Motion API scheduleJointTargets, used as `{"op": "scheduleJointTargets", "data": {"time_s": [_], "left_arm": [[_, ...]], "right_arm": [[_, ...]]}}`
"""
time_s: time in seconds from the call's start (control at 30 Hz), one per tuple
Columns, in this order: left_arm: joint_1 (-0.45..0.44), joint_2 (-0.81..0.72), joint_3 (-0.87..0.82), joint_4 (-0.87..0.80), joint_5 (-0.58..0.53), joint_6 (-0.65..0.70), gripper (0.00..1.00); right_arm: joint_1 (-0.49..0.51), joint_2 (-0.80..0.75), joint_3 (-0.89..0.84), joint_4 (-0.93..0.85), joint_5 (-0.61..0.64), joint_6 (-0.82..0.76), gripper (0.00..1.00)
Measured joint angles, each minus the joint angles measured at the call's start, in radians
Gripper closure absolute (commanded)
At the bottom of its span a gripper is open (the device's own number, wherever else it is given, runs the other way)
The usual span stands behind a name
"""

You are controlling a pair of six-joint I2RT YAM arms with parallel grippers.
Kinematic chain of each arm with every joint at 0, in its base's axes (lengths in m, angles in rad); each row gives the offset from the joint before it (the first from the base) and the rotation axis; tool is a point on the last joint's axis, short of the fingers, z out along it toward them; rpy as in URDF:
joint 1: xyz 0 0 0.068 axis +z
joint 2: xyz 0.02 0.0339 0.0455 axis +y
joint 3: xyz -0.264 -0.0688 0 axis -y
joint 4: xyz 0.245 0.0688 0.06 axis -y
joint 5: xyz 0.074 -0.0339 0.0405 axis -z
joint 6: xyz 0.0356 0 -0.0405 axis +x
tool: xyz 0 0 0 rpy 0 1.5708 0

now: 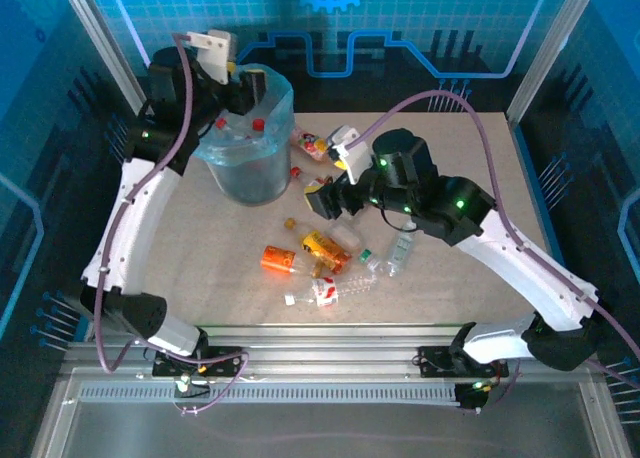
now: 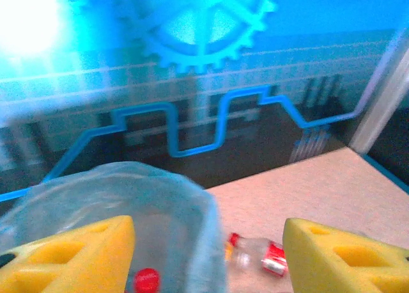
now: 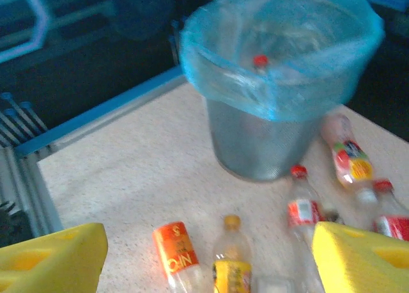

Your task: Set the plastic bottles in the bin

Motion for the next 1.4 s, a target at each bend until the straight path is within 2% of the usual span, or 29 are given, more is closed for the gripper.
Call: {"op": "scheduleJointTargets", "data": {"time_s": [0.1,0.33,0.53,0.77,1.0,1.4], "left_arm": [[-0.087,-0.018,-0.026,0.000,-0.008,0.014,0.36],[-0.257,-0.014,-0.099,0.000,-0.027,0.011,0.35],[-0.334,0.068,-0.120,0.012,-0.026,-0.064,0.33],[-0.358,0.211,-0.120,0.025,-0.010,-0.169,0.31],[-0.363,0.280,-0.119,0.023,0.003,-0.194,0.29],[-0.363,0.336,-0.097,0.020,0.013,-0.194,0.29]], "right_arm": [[-0.091,-0.028,-0.046,-0.037,0.010,0.049,0.15],[-0.380,-0.077,-0.159,-0.082,-0.017,0.119,0.18],[-0.534,0.016,-0.167,-0.089,-0.085,0.106,0.27],[-0.573,0.307,-0.072,-0.115,-0.134,0.019,0.30],[-0.573,0.581,0.092,-0.163,-0.125,-0.051,0.30],[-0.573,0.882,0.335,-0.247,-0.073,-0.112,0.33]]}}
